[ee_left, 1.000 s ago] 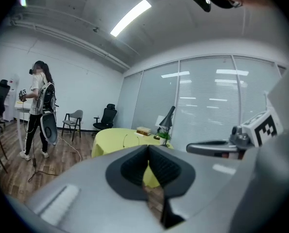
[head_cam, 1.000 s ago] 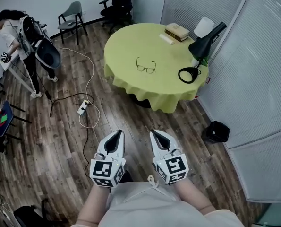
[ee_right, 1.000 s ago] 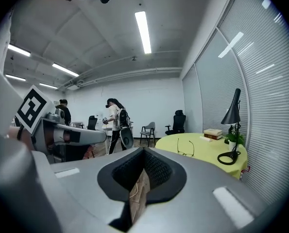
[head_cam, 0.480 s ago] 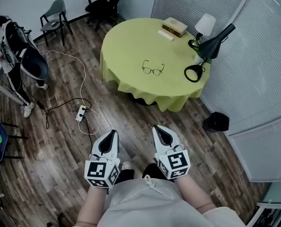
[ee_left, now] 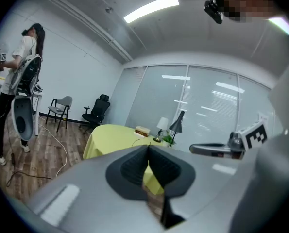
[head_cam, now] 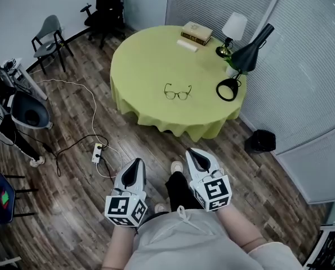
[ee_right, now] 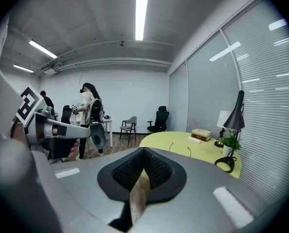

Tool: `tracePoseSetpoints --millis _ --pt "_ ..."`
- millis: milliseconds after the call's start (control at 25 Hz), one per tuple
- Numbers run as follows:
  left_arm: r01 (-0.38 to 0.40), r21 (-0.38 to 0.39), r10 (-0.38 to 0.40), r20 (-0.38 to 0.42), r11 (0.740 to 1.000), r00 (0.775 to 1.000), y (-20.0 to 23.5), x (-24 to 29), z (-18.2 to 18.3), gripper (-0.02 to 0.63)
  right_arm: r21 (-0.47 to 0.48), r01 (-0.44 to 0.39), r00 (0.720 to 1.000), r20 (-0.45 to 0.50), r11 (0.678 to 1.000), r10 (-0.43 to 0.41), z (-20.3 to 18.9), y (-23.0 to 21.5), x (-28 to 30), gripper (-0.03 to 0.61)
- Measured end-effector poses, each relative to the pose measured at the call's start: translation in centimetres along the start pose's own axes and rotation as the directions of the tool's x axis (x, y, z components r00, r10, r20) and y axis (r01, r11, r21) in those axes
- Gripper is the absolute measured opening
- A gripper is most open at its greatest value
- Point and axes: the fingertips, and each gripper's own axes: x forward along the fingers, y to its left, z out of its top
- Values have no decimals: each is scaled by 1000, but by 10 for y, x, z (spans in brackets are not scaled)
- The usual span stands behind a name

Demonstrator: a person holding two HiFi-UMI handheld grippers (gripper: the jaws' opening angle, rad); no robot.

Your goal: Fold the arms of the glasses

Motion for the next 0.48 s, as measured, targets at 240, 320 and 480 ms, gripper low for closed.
tracePoseSetpoints --millis 240,320,480 --pt "-1 21 1 -5 1000 1000 4 87 20 6 21 36 999 19 999 -36 12 -74 51 0" --pt "-5 44 6 -12 999 1000 1 120 28 6 32 44 999 31 999 -45 18 -106 70 0" --pt "-11 83 12 -13 996 1000 -5 196 49 6 64 53 998 23 997 -54 28 -168 114 0"
